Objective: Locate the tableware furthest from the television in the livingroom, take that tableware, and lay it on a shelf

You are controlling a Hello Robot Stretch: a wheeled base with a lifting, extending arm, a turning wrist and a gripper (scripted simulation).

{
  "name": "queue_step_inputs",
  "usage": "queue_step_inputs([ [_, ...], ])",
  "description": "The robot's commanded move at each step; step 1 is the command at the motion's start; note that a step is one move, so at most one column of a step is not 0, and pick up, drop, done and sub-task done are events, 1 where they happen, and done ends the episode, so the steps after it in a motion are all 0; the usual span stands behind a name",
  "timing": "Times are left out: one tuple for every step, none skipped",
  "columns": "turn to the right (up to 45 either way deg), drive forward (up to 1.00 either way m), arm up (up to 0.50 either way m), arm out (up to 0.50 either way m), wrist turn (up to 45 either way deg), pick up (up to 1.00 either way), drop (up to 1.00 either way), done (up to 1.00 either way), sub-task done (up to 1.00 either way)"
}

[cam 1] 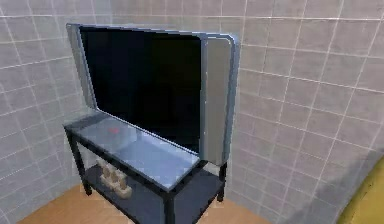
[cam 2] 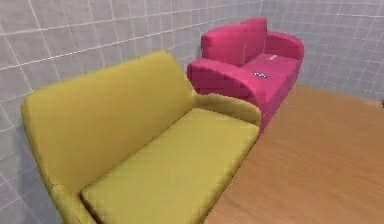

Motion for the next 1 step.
queue_step_inputs([
  [-45.0, 0.0, 0.0, 0.0, 0.0, 0.0, 0.0, 0.0, 0.0],
])
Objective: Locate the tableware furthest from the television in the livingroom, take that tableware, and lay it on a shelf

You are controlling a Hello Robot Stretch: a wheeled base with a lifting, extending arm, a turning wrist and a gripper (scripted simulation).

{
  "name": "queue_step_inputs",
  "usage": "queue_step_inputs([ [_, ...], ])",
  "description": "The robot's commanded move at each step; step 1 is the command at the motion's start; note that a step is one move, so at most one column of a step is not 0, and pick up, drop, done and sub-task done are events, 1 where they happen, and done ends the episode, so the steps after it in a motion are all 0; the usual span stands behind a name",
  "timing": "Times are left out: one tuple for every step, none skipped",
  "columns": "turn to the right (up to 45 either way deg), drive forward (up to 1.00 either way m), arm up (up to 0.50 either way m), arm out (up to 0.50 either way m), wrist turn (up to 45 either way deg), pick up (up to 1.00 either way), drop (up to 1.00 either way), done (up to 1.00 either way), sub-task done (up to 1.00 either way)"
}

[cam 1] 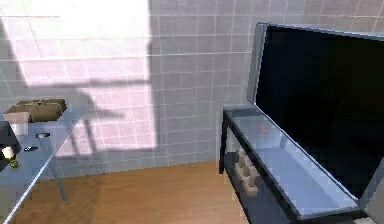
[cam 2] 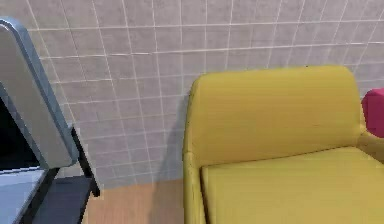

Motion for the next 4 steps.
queue_step_inputs([
  [-27.0, 0.0, 0.0, 0.0, 0.0, 0.0, 0.0, 0.0, 0.0],
  [0.0, 0.6, 0.0, 0.0, 0.0, 0.0, 0.0, 0.0, 0.0],
  [45.0, 0.0, 0.0, 0.0, 0.0, 0.0, 0.0, 0.0, 0.0],
  [45.0, 0.0, 0.0, 0.0, 0.0, 0.0, 0.0, 0.0, 0.0],
])
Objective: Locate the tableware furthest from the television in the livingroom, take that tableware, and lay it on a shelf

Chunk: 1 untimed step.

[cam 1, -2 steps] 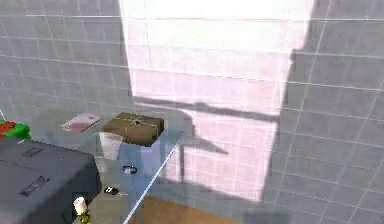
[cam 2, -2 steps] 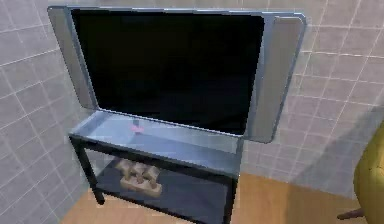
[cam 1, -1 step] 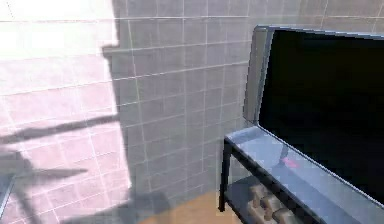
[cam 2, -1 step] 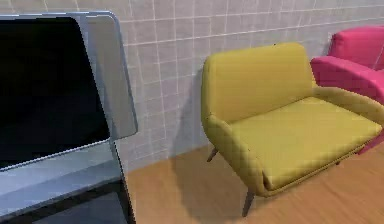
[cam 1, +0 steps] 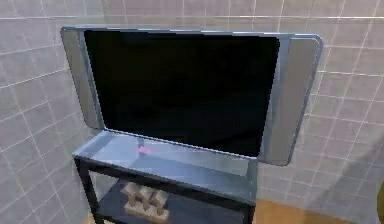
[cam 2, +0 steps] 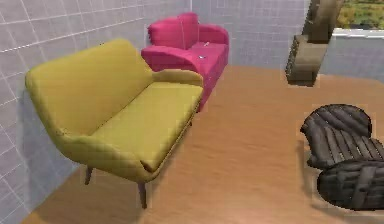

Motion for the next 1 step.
queue_step_inputs([
  [45.0, 0.0, 0.0, 0.0, 0.0, 0.0, 0.0, 0.0, 0.0],
])
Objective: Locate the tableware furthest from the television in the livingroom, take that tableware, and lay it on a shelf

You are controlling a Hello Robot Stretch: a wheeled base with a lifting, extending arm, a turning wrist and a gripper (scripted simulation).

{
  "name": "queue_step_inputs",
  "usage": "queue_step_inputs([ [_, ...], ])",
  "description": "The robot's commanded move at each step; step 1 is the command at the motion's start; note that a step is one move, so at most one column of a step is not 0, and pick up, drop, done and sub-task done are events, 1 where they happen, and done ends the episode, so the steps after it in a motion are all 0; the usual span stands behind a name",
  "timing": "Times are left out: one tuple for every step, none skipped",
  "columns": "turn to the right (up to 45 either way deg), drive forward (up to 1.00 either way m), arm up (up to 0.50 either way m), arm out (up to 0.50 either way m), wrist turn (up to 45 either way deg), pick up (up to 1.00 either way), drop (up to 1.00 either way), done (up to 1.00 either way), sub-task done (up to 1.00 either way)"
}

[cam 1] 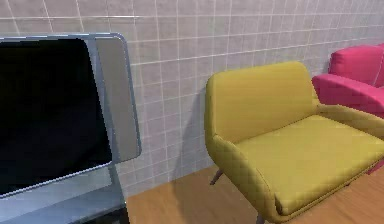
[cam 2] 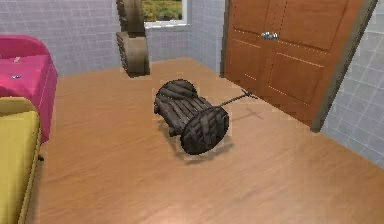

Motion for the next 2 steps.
queue_step_inputs([
  [15.0, 0.0, 0.0, 0.0, 0.0, 0.0, 0.0, 0.0, 0.0],
  [0.0, 0.2, 0.0, 0.0, 0.0, 0.0, 0.0, 0.0, 0.0],
])
